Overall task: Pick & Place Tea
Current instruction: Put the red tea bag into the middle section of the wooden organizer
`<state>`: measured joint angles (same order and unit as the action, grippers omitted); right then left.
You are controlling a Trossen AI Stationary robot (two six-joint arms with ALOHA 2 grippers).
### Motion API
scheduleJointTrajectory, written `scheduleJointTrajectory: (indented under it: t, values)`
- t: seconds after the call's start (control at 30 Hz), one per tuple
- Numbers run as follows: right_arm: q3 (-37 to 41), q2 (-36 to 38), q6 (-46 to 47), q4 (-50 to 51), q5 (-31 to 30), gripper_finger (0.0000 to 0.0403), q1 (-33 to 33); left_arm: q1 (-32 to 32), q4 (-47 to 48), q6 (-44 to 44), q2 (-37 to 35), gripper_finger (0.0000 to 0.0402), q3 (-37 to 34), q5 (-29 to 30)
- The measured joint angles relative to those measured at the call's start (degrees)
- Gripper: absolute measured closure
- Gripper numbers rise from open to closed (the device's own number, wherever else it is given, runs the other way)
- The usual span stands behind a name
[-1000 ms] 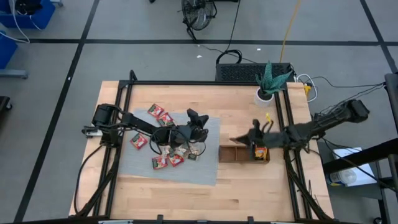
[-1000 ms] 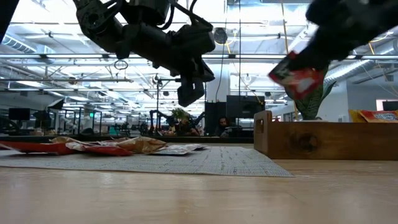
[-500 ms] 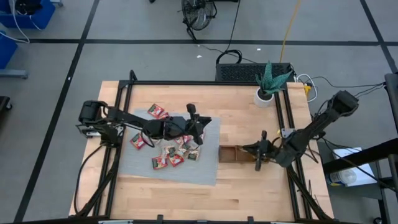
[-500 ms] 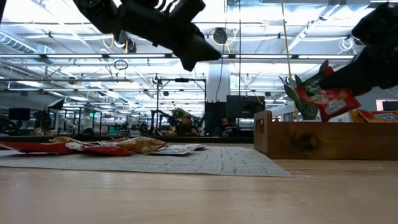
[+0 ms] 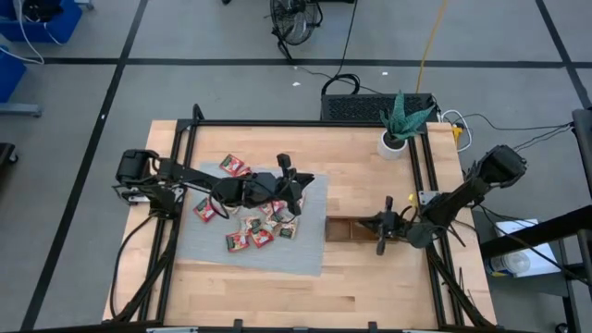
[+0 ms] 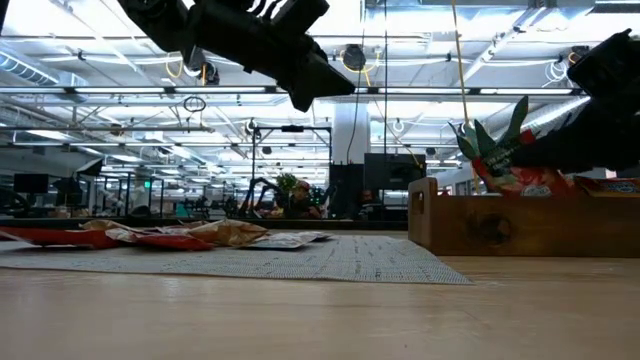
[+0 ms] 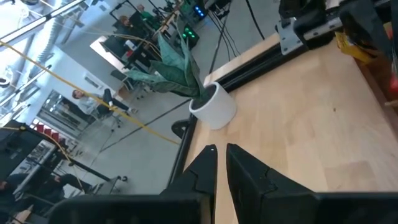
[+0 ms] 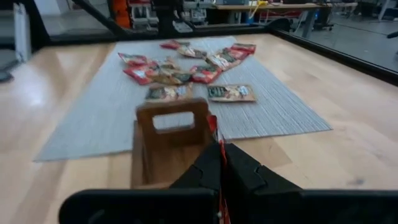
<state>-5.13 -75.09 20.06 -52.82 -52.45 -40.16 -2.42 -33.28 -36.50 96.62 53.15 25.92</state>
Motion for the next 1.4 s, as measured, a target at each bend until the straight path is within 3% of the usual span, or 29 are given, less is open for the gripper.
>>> scheduleJointTrajectory:
  t: [0.33, 0.67, 0.87, 1.07, 1.17, 1.27, 1.4]
  values:
    - [-0.48, -1.75, -1.28, -0.46, 0.02, 0.0389, 2.88, 0.04, 0.27, -0.01, 0.02, 0.0360, 0.00, 0.01]
    - [-0.48, -1.62, -6.03, -3.62, -1.66, 0.0287, 2.95, 0.04, 2.27, -0.01, 0.02, 0.0360, 0.00, 0.01]
    - [-0.50, 0.87, -19.49, -14.20, -1.68, 0.0244, 2.95, 0.04, 2.29, -0.23, 0.02, 0.0360, 0.00, 0.01]
    - [-0.50, 4.07, -38.48, -26.14, -1.75, 0.0240, 2.95, -0.13, 3.49, 0.43, 0.02, 0.0360, 0.00, 0.09]
    - [-0.50, 5.80, -48.59, -31.74, -1.77, 0.0242, 2.95, -0.46, 6.81, 2.12, -1.10, 0.0360, -0.02, 3.60]
    - [-0.50, 7.83, -56.06, -33.99, -2.98, 0.0242, 2.95, 0.17, 11.69, 8.41, -4.44, 0.0360, 0.08, 6.34]
    - [-0.42, 10.44, -61.80, -34.23, -8.16, 0.0241, 3.48, 3.18, 27.42, 24.56, -10.10, 0.0355, 0.22, 15.68]
